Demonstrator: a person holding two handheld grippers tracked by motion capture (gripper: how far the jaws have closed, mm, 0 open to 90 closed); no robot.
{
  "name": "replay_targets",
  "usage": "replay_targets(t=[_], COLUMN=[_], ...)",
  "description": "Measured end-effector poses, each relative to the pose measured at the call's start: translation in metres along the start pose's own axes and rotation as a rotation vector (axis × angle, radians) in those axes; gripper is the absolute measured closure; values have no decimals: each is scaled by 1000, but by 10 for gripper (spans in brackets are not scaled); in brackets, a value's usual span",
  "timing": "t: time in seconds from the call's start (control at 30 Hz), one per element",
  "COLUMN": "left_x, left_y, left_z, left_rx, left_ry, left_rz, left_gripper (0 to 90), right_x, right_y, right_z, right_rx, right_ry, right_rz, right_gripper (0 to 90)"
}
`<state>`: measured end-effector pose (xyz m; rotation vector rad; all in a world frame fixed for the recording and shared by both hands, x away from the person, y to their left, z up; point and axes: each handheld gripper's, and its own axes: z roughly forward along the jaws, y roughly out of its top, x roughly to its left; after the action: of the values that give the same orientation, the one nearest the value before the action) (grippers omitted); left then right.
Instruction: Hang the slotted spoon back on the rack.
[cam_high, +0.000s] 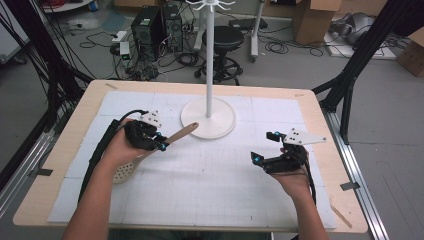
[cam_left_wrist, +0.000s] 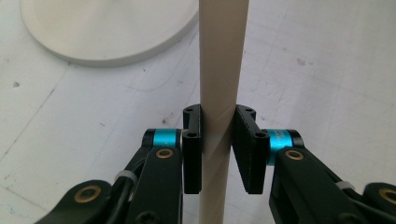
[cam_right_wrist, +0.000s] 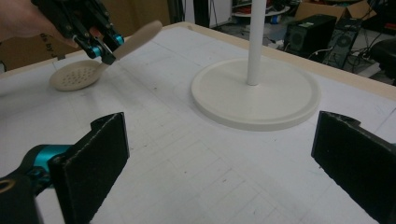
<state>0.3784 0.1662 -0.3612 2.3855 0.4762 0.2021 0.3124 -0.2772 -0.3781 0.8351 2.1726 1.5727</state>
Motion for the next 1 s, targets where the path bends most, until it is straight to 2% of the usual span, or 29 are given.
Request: replay_targets(t=[0.07,0.23,0.4,0.57,0.83,1.0], left_x=[-1,-1,0,3,7,7], left_y=[-1,1,7,10,10,16], left_z=[-8,-29,-43,-50,-60,-68], left_rx=[-35,-116,-151,-193,-255,-284], left_ry=[9,21,26,16,-14,-30], left_rz=[-13,-12,-6,-13,-44,-38], left_gripper=[743,744,744,745,745,745], right_x=[0,0,1,0,0,1], right_y=[0,0,0,-1,-1,-1], right_z=[0,0,1,0,1,1], right_rx=[-1,-2,3,-6,-2,1], right_ry=[0,1,0,-2,3,3], right_rz=[-2,5,5,5,8,10], right_gripper=[30,30,30,30,30,30])
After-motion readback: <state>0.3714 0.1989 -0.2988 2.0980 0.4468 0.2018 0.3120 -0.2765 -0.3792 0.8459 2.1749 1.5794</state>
